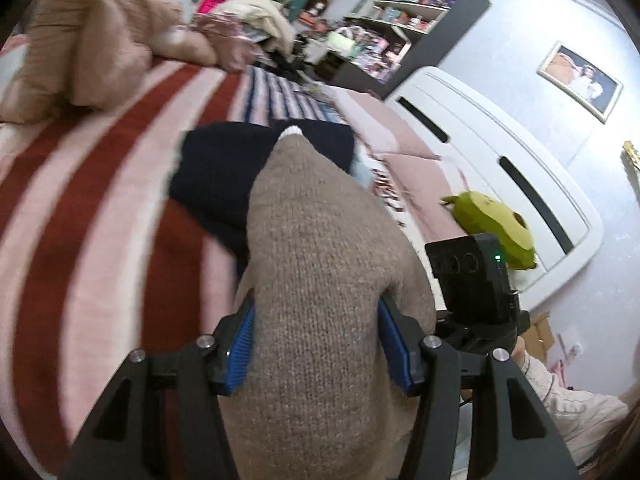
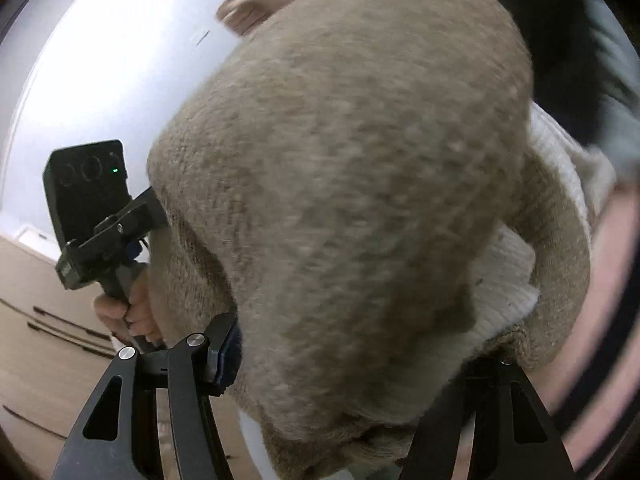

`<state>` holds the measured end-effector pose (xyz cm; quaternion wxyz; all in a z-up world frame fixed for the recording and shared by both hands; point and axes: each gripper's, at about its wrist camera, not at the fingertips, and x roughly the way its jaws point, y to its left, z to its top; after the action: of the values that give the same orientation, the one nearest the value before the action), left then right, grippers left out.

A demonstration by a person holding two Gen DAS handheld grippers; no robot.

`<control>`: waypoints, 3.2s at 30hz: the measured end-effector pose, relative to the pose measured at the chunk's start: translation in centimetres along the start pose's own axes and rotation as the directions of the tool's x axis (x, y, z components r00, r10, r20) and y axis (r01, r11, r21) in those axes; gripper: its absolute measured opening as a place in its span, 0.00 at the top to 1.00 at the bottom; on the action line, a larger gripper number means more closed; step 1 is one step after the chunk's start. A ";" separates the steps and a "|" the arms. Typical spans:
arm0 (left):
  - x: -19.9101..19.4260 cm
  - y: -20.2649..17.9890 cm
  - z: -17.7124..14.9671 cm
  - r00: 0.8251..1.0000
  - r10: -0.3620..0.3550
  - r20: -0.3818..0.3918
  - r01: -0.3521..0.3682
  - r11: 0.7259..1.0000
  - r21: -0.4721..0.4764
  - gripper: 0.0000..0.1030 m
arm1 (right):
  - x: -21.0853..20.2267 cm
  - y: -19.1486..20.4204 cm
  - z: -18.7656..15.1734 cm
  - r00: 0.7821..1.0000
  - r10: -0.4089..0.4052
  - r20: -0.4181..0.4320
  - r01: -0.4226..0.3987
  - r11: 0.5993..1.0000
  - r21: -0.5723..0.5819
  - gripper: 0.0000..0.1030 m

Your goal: Fold small clothes

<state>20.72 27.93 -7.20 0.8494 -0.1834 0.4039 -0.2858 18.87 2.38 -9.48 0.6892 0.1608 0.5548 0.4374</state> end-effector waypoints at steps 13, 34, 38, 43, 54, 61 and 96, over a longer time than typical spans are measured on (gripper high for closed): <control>-5.3 11.9 -3.4 0.985 0.171 0.035 -0.160 0.964 -0.212 0.49 | 8.0 4.7 3.0 0.999 -0.019 -0.051 0.015 0.997 -0.081 0.45; -8.4 6.6 -4.6 0.918 0.397 0.020 -0.384 0.900 -0.205 0.47 | 4.0 1.9 1.4 1.000 -0.020 -0.012 0.019 0.997 -0.076 0.43; -9.0 3.6 -4.5 0.907 0.418 0.057 -0.403 0.899 -0.172 0.45 | 1.1 1.4 0.0 0.999 -0.018 0.035 0.021 0.996 -0.085 0.36; -8.3 -0.6 -5.1 0.886 0.453 0.100 -0.439 0.889 -0.133 0.42 | -2.5 0.6 -2.2 0.995 -0.040 0.092 0.049 0.994 -0.098 0.33; -1.9 -16.4 -7.9 0.780 0.506 0.368 -0.562 0.825 0.055 0.20 | -13.5 -0.9 -11.9 0.855 -0.295 0.427 0.396 0.902 -0.169 0.26; 1.1 -25.5 -10.2 0.685 0.472 0.555 -0.622 0.776 0.107 0.01 | -20.5 0.2 -17.8 0.674 -0.418 0.609 0.594 0.797 -0.110 0.21; 2.1 -34.3 -15.2 0.628 0.392 0.672 -0.611 0.783 0.115 0.01 | -26.4 5.3 -26.5 0.282 -0.482 0.830 0.807 0.587 0.066 0.00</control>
<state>-1.83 -1.00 0.92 0.9961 0.0019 0.0853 -0.0216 -7.47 -22.24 1.93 0.9880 -0.0445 0.1178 0.0897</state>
